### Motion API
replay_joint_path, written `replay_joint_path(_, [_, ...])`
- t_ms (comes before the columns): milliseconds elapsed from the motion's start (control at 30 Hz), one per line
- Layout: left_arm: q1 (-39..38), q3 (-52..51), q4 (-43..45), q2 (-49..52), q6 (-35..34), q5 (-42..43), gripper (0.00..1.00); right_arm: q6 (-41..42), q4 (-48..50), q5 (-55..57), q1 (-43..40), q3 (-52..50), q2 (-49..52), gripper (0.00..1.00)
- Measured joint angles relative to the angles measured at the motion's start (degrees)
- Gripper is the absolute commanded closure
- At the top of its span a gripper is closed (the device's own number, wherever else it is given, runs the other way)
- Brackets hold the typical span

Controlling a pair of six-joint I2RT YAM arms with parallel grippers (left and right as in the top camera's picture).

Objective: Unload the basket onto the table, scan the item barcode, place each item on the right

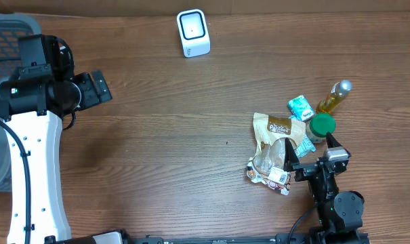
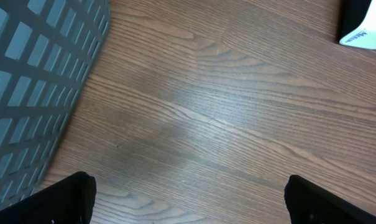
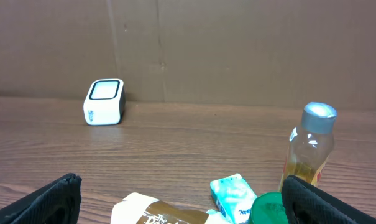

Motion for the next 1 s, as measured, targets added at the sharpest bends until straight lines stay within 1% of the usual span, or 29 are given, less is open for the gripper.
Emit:
replay_joint_path(833, [-0.79,0.00,-0.02,0.00,0.00,-0.02,0.00,-0.02,-0.04,0.00,0.02,0.02,0.00,0.00])
replay_joint_path(1000, [-1.46,-0.02,0.00,-2.97,0.00,-0.02,0.00,-0.02,-0.04,0.02,0.02,0.00,0.00,0.00])
